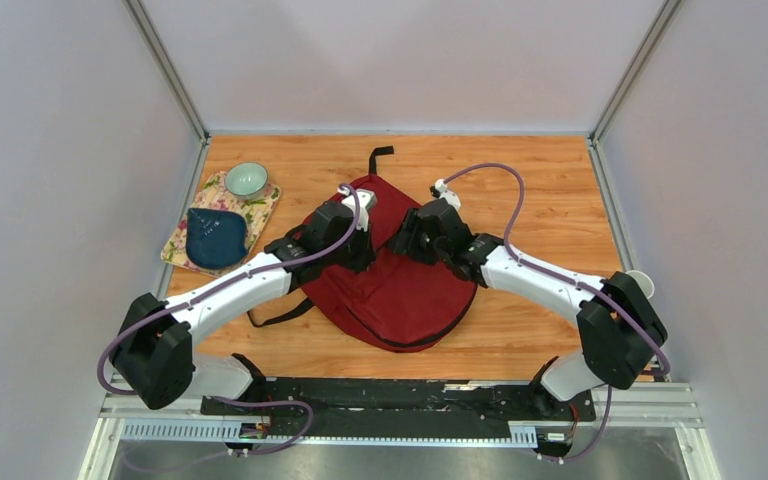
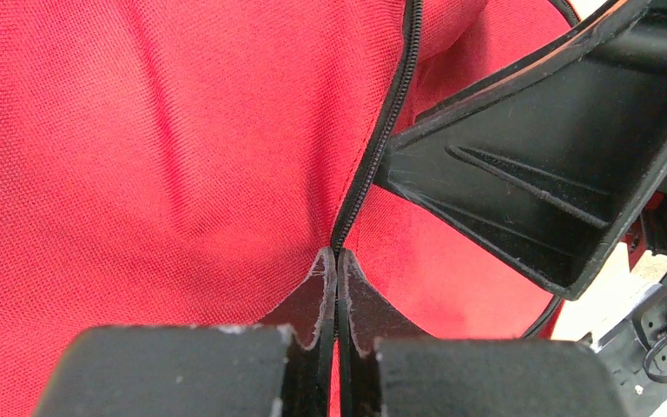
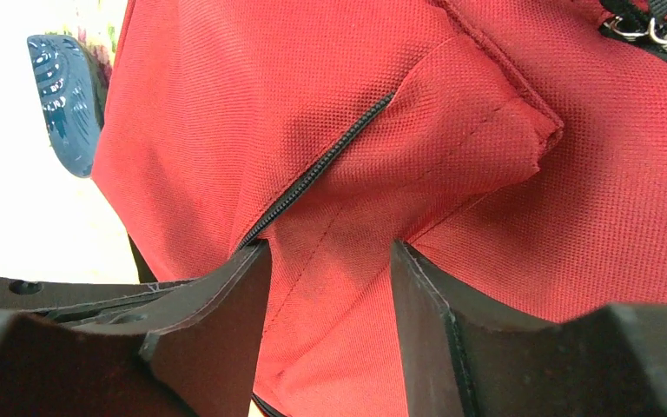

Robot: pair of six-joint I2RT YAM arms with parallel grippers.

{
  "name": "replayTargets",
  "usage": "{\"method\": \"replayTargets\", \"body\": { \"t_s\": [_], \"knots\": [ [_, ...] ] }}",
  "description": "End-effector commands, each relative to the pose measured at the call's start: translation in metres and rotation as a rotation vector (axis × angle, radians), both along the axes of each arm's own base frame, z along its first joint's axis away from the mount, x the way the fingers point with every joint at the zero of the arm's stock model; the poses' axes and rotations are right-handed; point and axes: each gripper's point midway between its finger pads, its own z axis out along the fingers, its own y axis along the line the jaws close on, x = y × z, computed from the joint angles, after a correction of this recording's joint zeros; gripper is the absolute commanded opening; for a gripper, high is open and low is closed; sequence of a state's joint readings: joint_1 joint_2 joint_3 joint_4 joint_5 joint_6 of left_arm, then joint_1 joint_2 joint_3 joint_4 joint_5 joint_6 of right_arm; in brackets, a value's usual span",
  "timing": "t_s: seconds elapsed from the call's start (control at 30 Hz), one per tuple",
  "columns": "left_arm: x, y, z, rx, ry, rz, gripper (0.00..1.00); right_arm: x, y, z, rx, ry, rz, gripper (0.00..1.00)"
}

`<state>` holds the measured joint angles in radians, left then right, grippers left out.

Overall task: Pack the student bag
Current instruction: Place the personal item in the student bag.

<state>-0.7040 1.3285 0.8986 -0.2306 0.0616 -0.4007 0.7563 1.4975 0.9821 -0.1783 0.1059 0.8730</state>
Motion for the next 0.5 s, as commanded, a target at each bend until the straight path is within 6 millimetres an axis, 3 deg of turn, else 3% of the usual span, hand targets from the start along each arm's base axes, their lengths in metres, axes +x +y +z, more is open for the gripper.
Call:
{"method": "replayTargets", "body": {
  "t_s": [0.0, 0.2, 0.33, 0.47],
  "knots": [
    [0.006, -0.002, 0.006, -0.042, -0.013, 0.027, 0.0, 0.011, 0.011, 0.017, 0.04, -0.042, -0.001, 0.56],
    [0.008, 0.003, -0.002, -0.04, 0.02, 0.043, 0.0, 0.009, -0.005, 0.021, 0.026, -0.077, -0.046, 0.57],
    [0.011, 0.006, 0.002, -0.045, 0.001, 0.056, 0.0, 0.007, 0.009, 0.032, 0.09, -0.082, 0.009, 0.59],
    [0.014, 0.009, 0.012, -0.061, -0.035, 0.076, 0.0, 0.007, 0.022, 0.028, 0.122, -0.039, 0.028, 0.59]
  ]
}}
